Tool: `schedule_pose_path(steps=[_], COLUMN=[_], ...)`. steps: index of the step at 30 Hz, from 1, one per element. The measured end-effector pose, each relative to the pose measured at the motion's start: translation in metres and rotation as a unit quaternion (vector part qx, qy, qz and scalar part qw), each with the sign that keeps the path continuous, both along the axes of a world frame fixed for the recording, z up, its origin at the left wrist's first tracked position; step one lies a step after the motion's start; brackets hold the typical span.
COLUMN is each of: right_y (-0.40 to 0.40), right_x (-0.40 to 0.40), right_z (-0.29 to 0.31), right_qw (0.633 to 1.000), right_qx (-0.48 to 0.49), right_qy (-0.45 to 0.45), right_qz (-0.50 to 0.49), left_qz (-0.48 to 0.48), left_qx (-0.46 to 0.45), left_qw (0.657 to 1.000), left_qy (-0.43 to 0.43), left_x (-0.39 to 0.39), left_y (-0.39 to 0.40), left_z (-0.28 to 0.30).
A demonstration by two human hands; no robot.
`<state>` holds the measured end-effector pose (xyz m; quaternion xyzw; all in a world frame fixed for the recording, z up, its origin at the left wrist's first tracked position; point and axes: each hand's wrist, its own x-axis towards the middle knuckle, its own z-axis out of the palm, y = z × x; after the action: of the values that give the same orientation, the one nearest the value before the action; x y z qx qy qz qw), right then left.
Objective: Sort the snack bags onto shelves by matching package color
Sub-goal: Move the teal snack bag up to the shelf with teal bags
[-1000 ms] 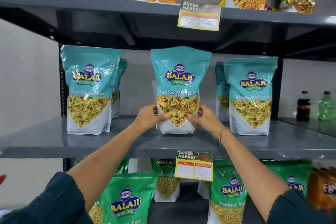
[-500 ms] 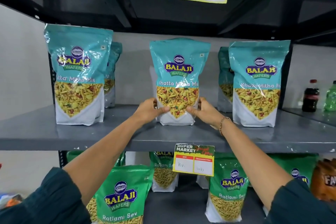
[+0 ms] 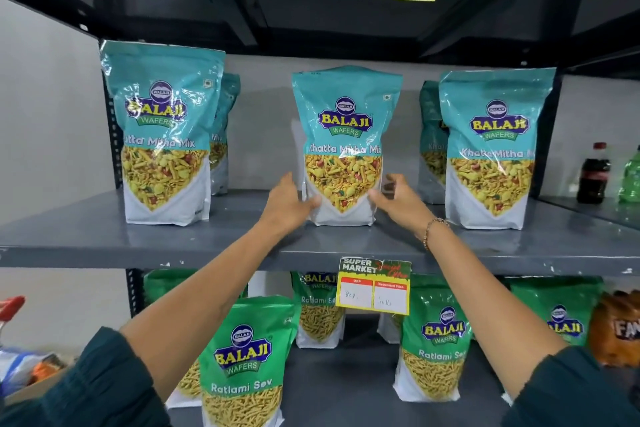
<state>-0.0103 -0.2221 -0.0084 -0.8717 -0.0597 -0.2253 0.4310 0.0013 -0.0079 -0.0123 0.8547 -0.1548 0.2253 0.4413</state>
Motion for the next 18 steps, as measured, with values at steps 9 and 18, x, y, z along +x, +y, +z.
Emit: schedule_pose_path(steps=[9,18], right_y=[0.063,0.121], right_x=[-0.095,-0.159], right_z=[-0.018,-0.161], right_qw=[0.967,0.942], right_qx=[0.198,0.296], right_qy=[-0.162,0.025], right_qz=[0.004,0.156], left_qz=[-0.029,-0.007], left_qx=[-0.122,-0.163], left_qw=[0.985,0.986], left_qy=[-0.120,0.038], left_x=[-0.094,-0.153], left_y=[0.012,0.068], left_z=[-0.007,-0.152])
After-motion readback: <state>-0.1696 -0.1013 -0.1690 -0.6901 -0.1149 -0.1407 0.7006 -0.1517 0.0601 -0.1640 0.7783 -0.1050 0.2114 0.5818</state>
